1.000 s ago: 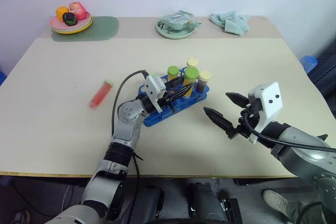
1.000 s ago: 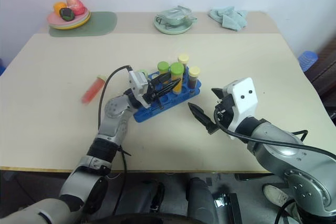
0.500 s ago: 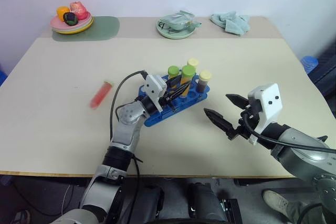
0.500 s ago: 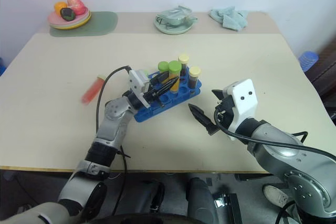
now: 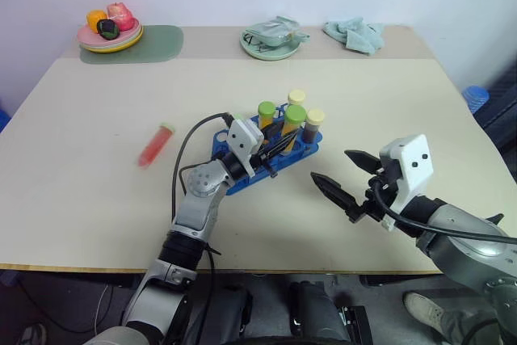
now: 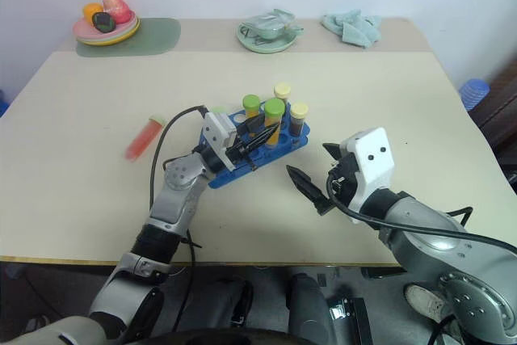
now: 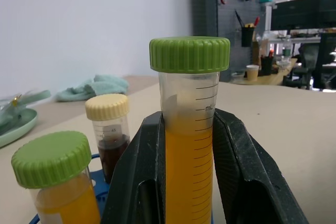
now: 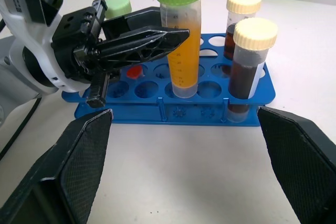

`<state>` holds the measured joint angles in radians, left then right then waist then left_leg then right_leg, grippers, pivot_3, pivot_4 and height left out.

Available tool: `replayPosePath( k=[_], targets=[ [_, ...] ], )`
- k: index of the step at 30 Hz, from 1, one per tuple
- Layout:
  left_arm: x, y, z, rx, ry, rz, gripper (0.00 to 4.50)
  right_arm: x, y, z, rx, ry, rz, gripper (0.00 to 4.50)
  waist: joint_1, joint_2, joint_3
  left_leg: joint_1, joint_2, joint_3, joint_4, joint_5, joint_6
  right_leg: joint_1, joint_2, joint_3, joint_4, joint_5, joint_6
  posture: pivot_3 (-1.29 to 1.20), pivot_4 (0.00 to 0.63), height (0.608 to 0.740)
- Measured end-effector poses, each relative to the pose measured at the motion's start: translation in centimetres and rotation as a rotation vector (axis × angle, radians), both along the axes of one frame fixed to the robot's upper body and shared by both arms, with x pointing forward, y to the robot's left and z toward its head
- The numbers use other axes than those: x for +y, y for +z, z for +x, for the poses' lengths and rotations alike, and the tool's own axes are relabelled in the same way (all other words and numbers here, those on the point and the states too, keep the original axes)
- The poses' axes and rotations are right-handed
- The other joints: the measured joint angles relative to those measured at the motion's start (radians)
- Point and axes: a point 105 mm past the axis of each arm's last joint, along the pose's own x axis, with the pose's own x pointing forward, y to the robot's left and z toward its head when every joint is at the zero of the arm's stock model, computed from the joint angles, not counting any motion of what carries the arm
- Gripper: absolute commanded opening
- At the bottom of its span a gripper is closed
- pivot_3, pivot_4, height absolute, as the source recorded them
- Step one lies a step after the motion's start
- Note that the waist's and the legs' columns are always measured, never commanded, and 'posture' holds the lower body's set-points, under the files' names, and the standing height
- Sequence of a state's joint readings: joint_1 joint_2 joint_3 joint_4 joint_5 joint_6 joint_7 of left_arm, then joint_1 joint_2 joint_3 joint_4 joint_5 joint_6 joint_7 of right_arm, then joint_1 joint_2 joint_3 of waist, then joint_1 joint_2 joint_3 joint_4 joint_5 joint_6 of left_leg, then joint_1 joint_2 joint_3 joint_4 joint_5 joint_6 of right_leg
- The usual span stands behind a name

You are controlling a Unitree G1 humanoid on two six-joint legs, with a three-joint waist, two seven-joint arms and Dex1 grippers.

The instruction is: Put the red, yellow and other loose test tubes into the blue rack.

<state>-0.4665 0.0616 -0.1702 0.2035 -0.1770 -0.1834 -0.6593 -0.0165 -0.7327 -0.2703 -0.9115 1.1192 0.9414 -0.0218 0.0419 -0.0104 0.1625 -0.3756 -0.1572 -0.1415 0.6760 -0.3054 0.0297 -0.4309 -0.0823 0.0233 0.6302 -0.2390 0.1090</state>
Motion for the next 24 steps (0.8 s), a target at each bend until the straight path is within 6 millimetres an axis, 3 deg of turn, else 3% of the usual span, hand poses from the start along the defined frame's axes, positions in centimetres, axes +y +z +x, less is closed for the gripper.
replayPosePath(
  k=[24],
  targets=[
    [-0.3, -0.8, -0.4, -0.013, 0.106, -0.016, 0.69, -1.1, 0.1, -1.1, 0.055, 0.018, -0.030, 4.50, 0.002, 0.000, 0.000, 0.000, 0.000, 0.000, 0.000, 0.000, 0.000, 0.001, 0.000, 0.000, 0.000, 0.000, 0.000, 0.00, 0.150, 0.740]
  ],
)
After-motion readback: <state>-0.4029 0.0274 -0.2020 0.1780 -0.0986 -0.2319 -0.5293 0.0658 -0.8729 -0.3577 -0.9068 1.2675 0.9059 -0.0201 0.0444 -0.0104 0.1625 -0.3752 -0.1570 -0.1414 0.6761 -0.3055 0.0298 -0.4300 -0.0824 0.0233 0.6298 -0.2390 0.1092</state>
